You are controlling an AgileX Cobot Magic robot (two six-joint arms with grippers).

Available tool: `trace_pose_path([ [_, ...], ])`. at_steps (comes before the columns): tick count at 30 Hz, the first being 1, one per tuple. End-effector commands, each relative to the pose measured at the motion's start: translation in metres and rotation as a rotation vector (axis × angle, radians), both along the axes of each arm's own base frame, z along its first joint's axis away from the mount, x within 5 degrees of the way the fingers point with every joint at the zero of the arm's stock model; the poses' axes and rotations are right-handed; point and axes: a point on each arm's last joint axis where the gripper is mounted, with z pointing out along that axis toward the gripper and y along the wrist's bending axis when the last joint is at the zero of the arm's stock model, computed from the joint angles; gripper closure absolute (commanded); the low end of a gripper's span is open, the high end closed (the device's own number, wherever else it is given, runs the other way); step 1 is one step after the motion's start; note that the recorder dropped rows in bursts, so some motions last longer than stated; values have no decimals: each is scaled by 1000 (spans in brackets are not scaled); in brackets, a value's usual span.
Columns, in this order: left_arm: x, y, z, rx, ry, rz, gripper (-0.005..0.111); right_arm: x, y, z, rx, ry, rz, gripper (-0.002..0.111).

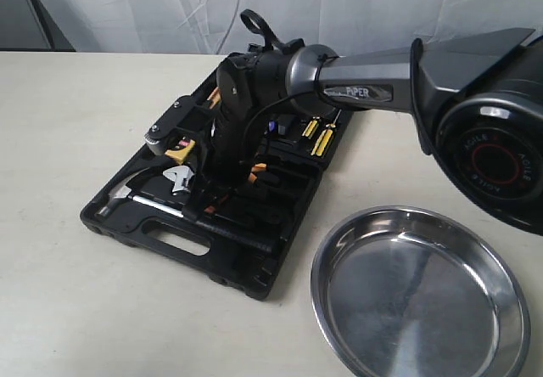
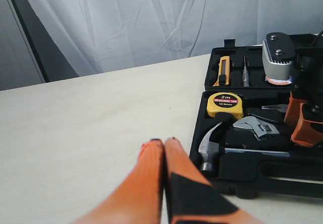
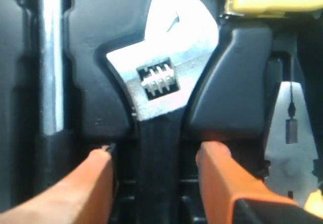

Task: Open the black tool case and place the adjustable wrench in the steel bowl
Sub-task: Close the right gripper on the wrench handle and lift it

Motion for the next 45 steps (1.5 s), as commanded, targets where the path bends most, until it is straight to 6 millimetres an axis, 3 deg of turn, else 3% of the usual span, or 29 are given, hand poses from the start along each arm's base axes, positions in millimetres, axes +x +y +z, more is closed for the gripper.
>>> trace_pose_path([
  [1,0,0,1,-5,-3,-1,107,-1,-2,-12,-31,26,13,73],
  [6,0,0,1,-5,-3,-1,107,-1,-2,-12,-32,27,13,108],
  [15,0,0,1,-5,-3,-1,107,0,-1,-1,-10,5,11,109],
  [22,0,0,1,-5,-3,-1,107,-1,-2,38,49,-54,4,109],
  [28,0,0,1,-5,-3,-1,107,-3,-3,58,77,-84,5,109],
  [45,0,0,1,-5,-3,-1,107,-7,-6,76,103,-58,-62,109],
])
